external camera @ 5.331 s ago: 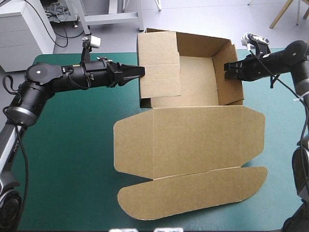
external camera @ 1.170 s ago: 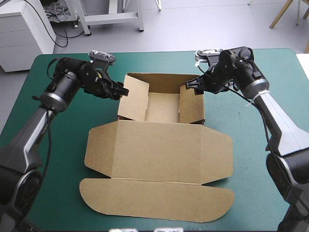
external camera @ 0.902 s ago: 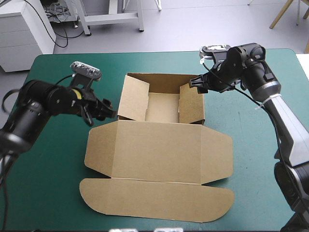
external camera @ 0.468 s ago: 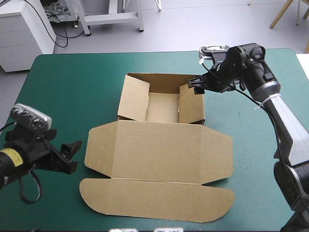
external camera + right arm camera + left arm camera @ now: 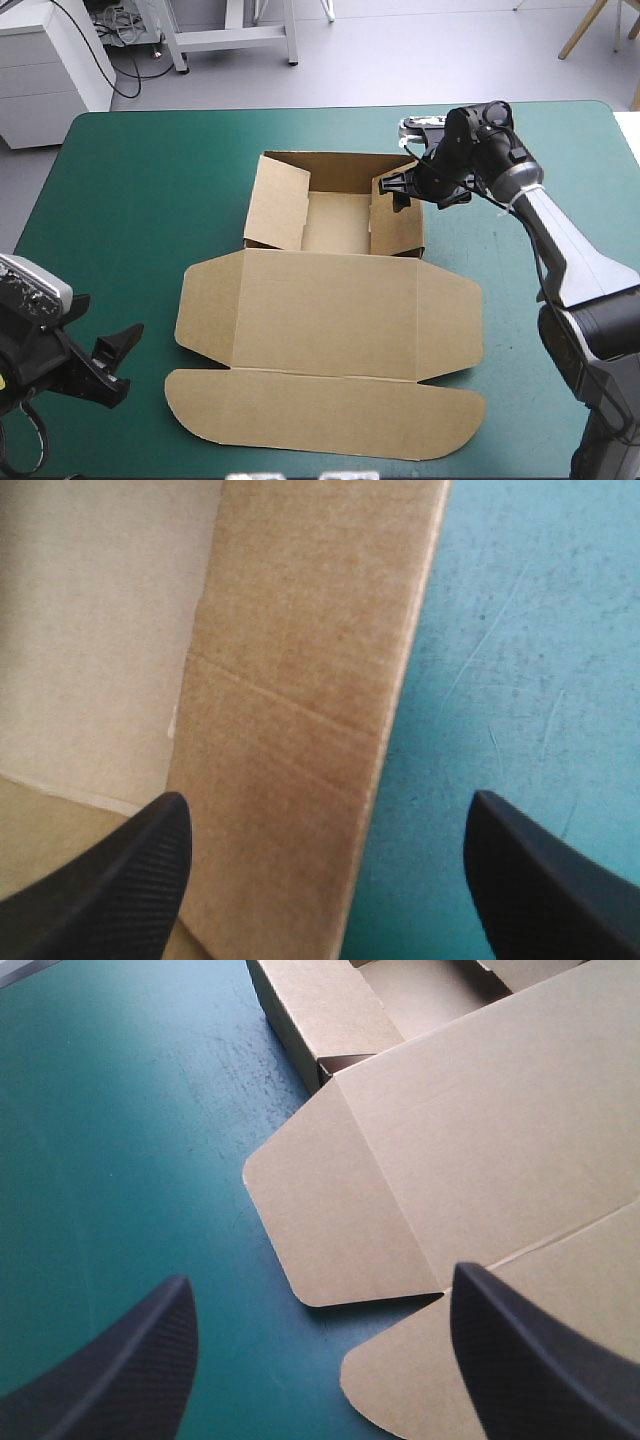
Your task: Fold the box
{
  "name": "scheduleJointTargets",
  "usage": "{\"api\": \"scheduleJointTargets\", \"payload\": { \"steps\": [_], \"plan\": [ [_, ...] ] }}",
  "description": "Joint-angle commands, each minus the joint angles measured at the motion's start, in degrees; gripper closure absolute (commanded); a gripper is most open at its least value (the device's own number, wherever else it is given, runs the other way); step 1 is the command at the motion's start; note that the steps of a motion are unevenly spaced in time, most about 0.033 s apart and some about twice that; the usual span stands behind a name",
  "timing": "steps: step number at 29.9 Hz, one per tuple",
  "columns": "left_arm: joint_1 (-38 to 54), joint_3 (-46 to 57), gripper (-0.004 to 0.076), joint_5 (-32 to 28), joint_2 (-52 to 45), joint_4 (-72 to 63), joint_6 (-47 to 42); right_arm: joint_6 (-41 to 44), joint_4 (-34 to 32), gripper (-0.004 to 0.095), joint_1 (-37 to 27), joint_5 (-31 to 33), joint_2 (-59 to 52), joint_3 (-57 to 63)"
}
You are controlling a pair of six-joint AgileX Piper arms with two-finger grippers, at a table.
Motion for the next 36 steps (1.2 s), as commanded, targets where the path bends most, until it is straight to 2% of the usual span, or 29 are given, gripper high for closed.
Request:
{"api": "scheduleJointTargets", "payload": {
  "steps": [1,4,8,10,13,20,26,32,36],
  "plan": [
    [-0.41,-1.19,0.0225,-2.34,0.26,-0.06,-0.49,1.07,-0.51,0.0243,-0.04,-2.46,-0.37,-1.77],
    [-0.41,-1.19,0.0226,-2.08,0.26,-0.06,-0.49,1.30,-0.36,0.0333,-0.04,-2.58,2.03,-1.77],
    [-0.41,-1.19,0.0233,-2.01,0.26,-0.06,-0.49,1.44,0.52,0.0518,-0.04,-2.67,4.34,-1.77],
    [-0.41,-1.19,0.0233,-2.01,0.26,-0.06,-0.49,1.44,0.19,0.0638,-0.04,-3.10,4.90,-1.77],
    [-0.41,-1.19,0.0232,-2.01,0.26,-0.06,-0.49,0.13,-1.59,0.0929,-0.04,-4.13,4.77,-2.01],
    [-0.41,-1.19,0.0233,-1.43,0.26,-0.28,-0.49,-0.16,-10.23,0.0927,-1.03,-4.15,2.75,-3.44],
    [-0.41,-1.19,0.0233,0.16,0.26,-0.28,-0.49,-3.33,-17.24,0.0927,-6.95,-0.90,0.07,-3.32],
    [-0.41,-1.19,0.0242,0.54,0.26,-0.28,-1.15,-6.61,-16.28,0.0927,-17.42,-1.01,-1.77,-3.19],
    [-0.41,-1.19,0.0241,0.54,0.26,-0.28,-1.99,-8.48,-12.94,0.0927,-26.39,-2.03,-1.77,-3.19]
  ]
}}
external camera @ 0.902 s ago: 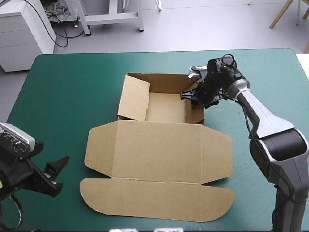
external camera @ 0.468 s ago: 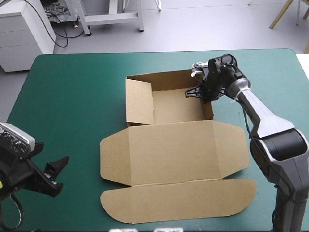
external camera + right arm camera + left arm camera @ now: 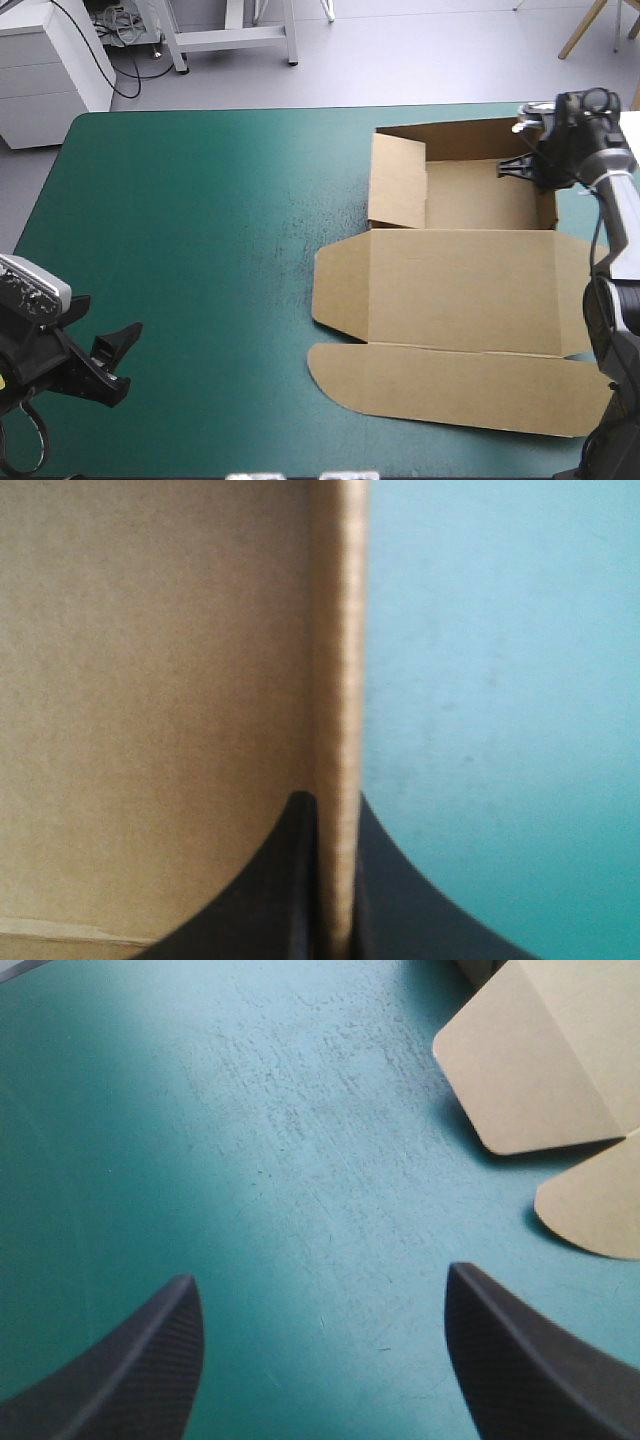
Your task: Fold the box
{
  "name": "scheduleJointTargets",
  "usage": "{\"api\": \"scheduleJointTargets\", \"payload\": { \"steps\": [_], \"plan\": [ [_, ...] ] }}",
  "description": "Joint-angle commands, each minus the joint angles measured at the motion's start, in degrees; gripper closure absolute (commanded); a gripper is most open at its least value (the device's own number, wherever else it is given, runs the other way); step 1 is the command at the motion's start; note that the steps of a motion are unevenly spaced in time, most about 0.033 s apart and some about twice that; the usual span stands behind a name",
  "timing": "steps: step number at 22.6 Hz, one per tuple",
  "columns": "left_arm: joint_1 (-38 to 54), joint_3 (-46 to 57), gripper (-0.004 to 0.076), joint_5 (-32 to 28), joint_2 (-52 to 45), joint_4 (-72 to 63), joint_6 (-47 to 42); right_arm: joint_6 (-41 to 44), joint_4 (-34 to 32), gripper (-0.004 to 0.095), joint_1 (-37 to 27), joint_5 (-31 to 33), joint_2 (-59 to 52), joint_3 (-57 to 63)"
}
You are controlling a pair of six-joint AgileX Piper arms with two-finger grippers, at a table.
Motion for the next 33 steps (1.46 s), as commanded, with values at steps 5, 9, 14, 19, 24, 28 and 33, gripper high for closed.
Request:
{"api": "scheduleJointTargets", "payload": {
  "steps": [5,9,14,19,24,28,33],
  "plan": [
    [-0.41,-1.24,0.0241,0.57,0.26,-0.36,-1.01,-3.60,1.37,0.0923,-14.30,-5.28,-3.71,-1.66],
    [-0.41,-1.24,0.0241,1.97,0.26,-0.36,-1.42,-5.97,3.75,0.0923,-20.82,-6.20,-0.26,-1.66],
    [-0.41,-1.24,0.0241,1.87,0.26,-0.36,-1.42,-8.24,5.39,0.0923,-22.17,-6.32,3.92,-1.14],
    [-0.41,-1.24,0.0241,1.60,0.26,1.61,-1.42,-8.38,2.36,0.0861,-22.48,-6.53,4.90,-1.14],
    [-0.41,-1.24,0.0241,1.52,0.26,1.49,-1.67,-9.46,9.67,0.0408,-23.67,-6.39,4.64,-1.14],
    [-0.41,-1.24,0.0241,1.52,0.26,1.49,-1.67,-9.03,12.17,0.0198,-23.67,-7.03,0.68,-1.14],
    [-0.41,-1.24,0.0241,1.38,0.26,1.49,-1.67,-8.25,13.55,0.0240,-23.67,-7.79,-5.27,-1.14]
  ]
}}
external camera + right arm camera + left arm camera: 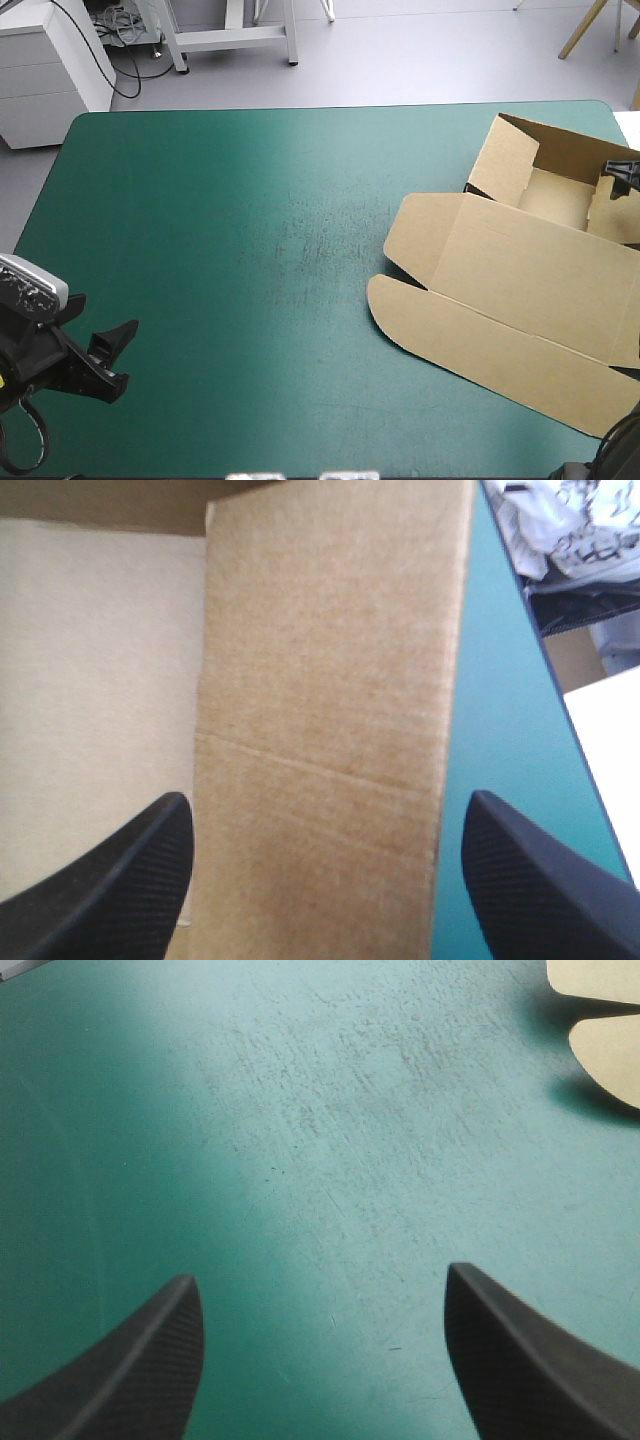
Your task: Fold the box
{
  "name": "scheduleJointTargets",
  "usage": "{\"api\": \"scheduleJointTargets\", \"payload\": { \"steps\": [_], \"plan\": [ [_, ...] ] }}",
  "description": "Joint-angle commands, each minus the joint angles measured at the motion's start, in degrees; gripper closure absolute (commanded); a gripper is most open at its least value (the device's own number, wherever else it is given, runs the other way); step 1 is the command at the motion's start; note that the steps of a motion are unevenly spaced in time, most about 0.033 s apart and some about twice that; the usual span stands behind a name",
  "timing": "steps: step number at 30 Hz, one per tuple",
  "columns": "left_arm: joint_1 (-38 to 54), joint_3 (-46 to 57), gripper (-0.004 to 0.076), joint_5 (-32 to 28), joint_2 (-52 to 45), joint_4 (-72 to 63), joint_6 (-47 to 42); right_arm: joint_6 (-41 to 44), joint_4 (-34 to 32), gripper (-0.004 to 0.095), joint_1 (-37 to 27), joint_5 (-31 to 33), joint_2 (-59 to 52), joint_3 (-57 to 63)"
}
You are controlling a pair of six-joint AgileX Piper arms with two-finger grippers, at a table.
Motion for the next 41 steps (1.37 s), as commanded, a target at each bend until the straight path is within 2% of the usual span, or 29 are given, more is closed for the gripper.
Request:
{"api": "scheduleJointTargets", "payload": {
  "steps": [1,4,10,14,19,26,30,35,41],
  "plan": [
    [-0.41,-1.24,0.0241,1.34,0.26,-0.05,-0.47,0.09,3.73,0.0246,-0.49,-1.89,-8.76,-1.49],
    [-0.41,-1.24,0.0242,0.58,0.26,0.05,-0.47,-0.67,8.95,0.0247,0.25,-0.86,-12.54,-1.49],
    [-0.41,-1.24,0.0241,-1.16,0.26,0.05,-0.47,-1.34,11.19,0.0286,6.82,1.44,-19.03,-1.49],
    [-0.41,-1.24,0.0241,-3.28,0.26,0.29,-0.47,-2.75,8.92,0.0355,16.05,1.73,-23.31,-0.57],
    [-0.41,-1.24,0.0241,-5.65,0.26,0.98,-0.02,-1.58,0.37,0.0416,27.98,2.14,-31.58,4.25],
    [-0.41,-1.18,0.0241,-6.01,0.26,6.62,-0.02,-0.16,-0.11,0.0508,39.13,-6.61,-49.80,19.60],
    [-0.41,-1.18,0.0241,-6.52,0.26,8.39,-0.02,-0.38,0.13,0.0569,42.79,-9.59,-60.71,30.95],
    [-0.41,-0.21,0.0242,-6.55,0.26,7.36,-0.02,-0.49,0.66,0.0703,44.03,-12.14,-74.35,45.59],
    [-0.41,6.84,0.0257,-9.52,-2.35,3.68,-0.02,-1.89,1.44,0.0749,44.03,-12.07,-88.05,57.39]
  ]
}}
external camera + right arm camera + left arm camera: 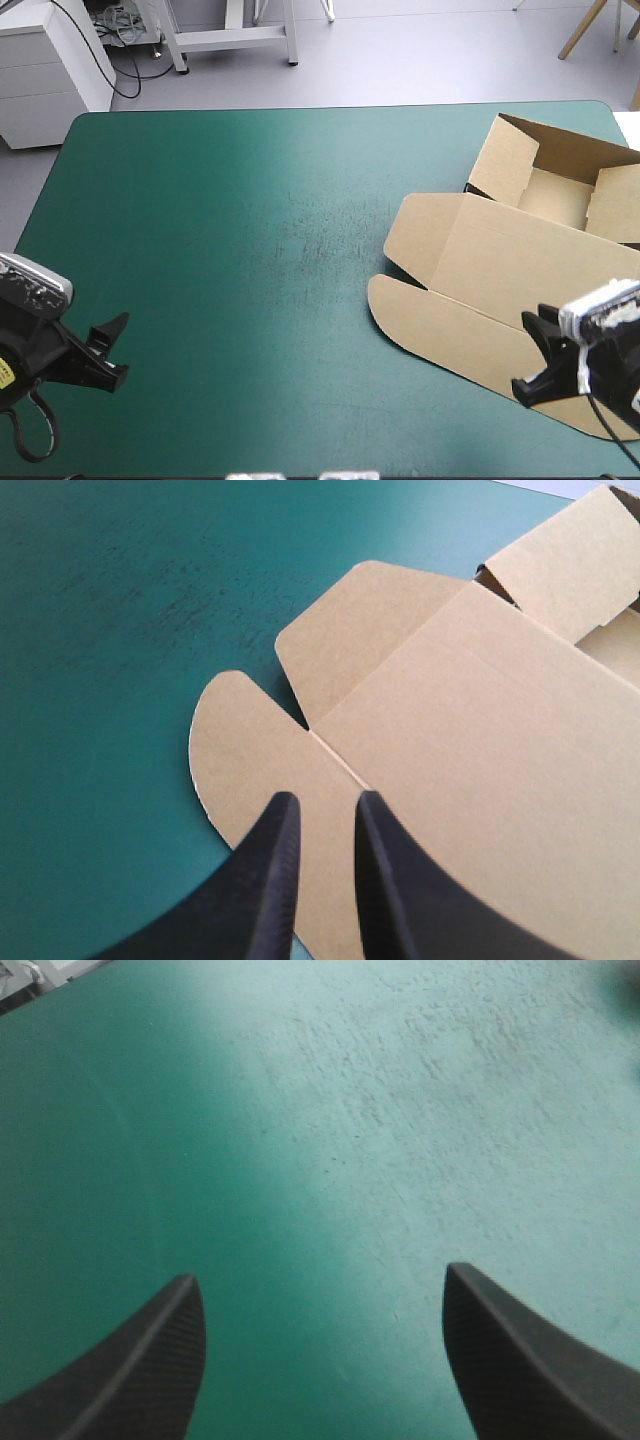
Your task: Fold the box
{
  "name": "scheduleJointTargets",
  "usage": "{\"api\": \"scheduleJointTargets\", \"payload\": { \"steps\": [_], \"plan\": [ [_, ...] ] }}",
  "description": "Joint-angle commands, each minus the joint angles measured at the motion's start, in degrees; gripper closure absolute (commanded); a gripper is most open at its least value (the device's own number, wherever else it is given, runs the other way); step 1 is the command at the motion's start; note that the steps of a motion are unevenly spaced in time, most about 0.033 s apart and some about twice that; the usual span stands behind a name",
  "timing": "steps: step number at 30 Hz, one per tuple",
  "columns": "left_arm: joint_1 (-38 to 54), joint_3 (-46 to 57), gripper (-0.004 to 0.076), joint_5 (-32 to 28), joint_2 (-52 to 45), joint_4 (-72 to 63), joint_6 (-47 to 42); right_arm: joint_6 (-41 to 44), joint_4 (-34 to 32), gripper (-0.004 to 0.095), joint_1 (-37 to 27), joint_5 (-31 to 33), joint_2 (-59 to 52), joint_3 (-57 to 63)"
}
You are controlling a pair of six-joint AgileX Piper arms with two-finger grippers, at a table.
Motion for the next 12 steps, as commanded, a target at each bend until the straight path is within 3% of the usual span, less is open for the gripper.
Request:
{"api": "scheduleJointTargets", "payload": {
  "steps": [1,5,10,12],
  "plan": [
    [-0.41,3.26,0.0265,-6.17,-2.10,-4.20,-0.07,-0.89,0.73,0.0749,0.05,-4.23,-6.14,3.42],
    [-0.41,9.37,0.0284,-8.88,-5.95,-7.17,-0.07,-0.89,1.26,0.0792,0.05,-3.03,-11.33,6.04],
    [-0.41,15.52,0.0307,-10.29,-11.02,-7.17,-0.07,-2.16,2.69,0.0926,0.05,-1.98,-16.33,9.23],
    [-0.41,18.02,0.0328,-11.04,-13.00,-8.13,-0.07,-2.16,3.11,0.0926,0.05,-1.98,-17.66,10.45]
  ]
}}
